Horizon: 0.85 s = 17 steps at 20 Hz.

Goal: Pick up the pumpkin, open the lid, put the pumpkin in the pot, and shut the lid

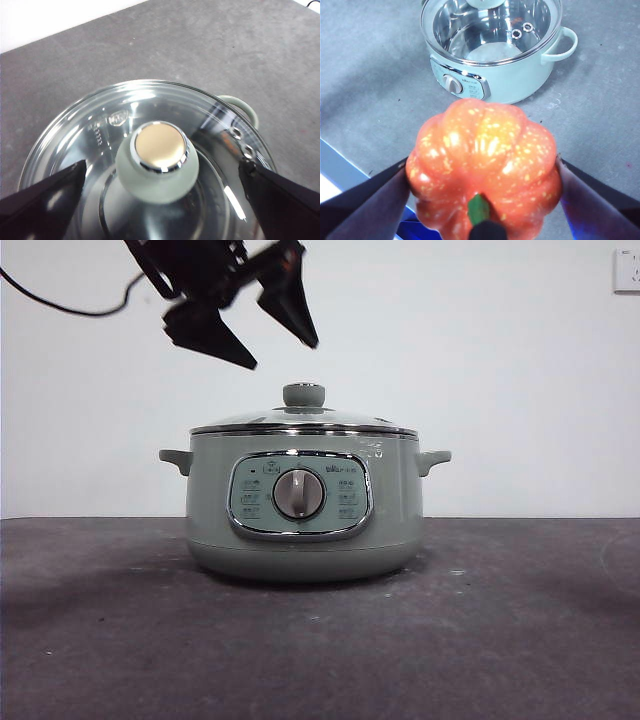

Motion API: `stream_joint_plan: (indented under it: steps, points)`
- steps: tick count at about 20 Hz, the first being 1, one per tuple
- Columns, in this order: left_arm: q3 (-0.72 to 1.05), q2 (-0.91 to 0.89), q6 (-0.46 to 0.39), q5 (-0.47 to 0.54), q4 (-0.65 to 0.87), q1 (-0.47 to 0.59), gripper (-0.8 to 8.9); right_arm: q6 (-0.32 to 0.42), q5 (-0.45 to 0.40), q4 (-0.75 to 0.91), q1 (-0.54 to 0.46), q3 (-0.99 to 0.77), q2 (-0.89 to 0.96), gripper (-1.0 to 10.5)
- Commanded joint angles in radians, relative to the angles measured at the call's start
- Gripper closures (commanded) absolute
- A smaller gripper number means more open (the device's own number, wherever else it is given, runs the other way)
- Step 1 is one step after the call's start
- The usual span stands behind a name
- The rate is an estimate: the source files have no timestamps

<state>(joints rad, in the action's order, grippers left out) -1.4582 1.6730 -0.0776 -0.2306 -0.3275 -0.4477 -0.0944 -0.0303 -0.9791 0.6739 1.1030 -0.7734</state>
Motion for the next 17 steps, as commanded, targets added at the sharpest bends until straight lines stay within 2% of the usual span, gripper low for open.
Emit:
stream_joint_plan:
  steps: [1,10,17]
  points:
    - [-0.002,0.041,-0.013,0.003,0.061,-0.005,-0.08,-0.031,-0.003,0.004,0.000,-0.002,0.002,9.6]
    - [-0.002,0.107,-0.026,0.021,0.148,-0.017,0.01,-0.040,-0.003,0.006,0.000,-0.002,0.002,9.6]
    - [-0.002,0.118,-0.030,0.021,0.141,-0.024,0.07,-0.040,-0.003,0.014,0.000,-0.002,0.002,9.6]
